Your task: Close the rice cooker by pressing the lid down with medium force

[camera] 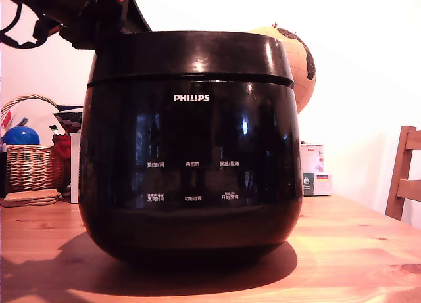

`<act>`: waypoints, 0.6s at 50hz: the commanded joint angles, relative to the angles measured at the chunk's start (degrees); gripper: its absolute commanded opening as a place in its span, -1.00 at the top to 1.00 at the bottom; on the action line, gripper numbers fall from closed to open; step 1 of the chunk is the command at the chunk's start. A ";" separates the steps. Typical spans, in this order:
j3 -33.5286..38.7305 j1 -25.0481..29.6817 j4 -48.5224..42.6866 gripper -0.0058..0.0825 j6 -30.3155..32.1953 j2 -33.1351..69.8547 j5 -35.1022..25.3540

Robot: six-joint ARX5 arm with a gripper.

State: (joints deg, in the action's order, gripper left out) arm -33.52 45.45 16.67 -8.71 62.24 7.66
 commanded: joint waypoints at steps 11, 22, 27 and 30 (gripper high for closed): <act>5.09 3.89 -1.73 0.92 0.83 4.07 -0.50; 5.09 4.63 0.28 0.92 0.79 9.75 -0.33; 5.09 4.98 1.40 0.92 0.79 11.96 -0.28; 5.09 5.14 1.95 0.92 0.79 13.14 -0.26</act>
State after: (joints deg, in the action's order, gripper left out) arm -34.68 50.13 23.90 -7.75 70.00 7.68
